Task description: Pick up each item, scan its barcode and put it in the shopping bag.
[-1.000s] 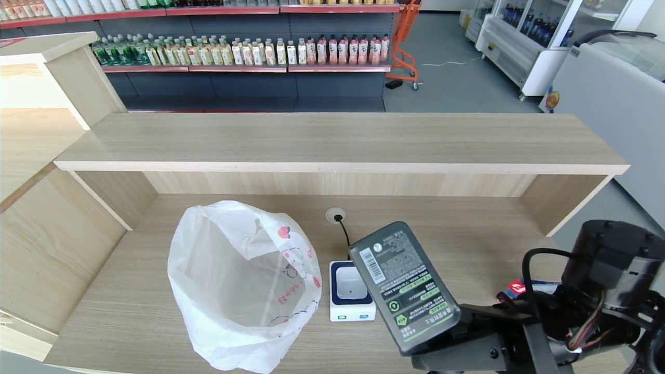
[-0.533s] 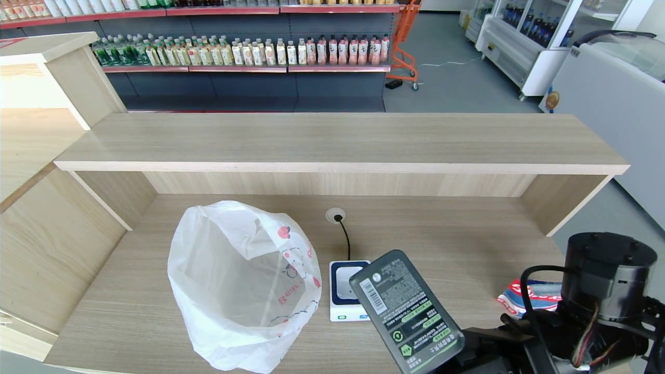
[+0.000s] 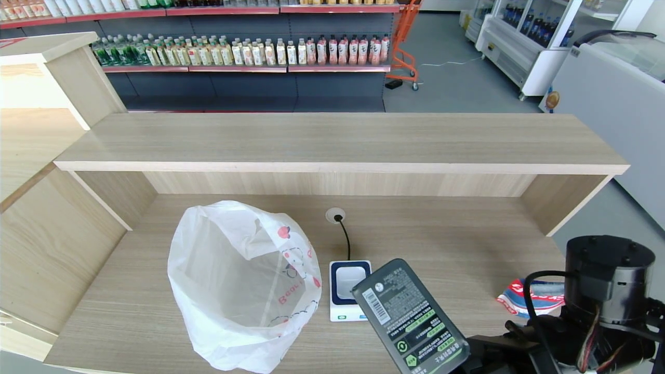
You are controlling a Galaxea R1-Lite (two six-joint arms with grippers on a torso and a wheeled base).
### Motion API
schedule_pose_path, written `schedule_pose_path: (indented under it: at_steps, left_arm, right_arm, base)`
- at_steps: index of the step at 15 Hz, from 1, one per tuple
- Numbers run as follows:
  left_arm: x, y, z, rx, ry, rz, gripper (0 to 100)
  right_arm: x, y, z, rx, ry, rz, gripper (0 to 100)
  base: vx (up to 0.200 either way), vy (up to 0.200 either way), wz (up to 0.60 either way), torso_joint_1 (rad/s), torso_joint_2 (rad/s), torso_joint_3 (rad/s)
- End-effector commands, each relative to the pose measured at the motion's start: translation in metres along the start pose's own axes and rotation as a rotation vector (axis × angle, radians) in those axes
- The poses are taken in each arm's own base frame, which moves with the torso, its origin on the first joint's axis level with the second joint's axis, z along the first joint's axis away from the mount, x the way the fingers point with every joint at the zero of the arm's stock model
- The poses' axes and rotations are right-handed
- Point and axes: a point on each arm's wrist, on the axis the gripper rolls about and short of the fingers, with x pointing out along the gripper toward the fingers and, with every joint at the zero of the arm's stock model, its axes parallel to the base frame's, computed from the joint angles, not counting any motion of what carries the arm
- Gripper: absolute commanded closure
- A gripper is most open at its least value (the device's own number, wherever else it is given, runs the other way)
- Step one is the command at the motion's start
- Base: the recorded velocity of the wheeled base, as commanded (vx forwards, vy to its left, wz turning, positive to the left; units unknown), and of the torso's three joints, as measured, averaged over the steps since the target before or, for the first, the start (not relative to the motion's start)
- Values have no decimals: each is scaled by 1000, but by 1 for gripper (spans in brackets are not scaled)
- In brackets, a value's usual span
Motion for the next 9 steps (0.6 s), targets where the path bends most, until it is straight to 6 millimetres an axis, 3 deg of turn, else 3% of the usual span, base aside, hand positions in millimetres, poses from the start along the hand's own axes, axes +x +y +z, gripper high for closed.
schedule_pose_path:
  at_steps: [1,9]
  left_arm:
    - [0,0,0,0,0,1,0]
    - [0,0,0,0,0,1,0]
  right_arm:
    - [0,-1,0,-6,1,-2,100]
    - [-4,-9,1,-26,5,-5,100]
  base:
    - [0,0,0,0,0,0]
    - [0,0,0,0,0,0]
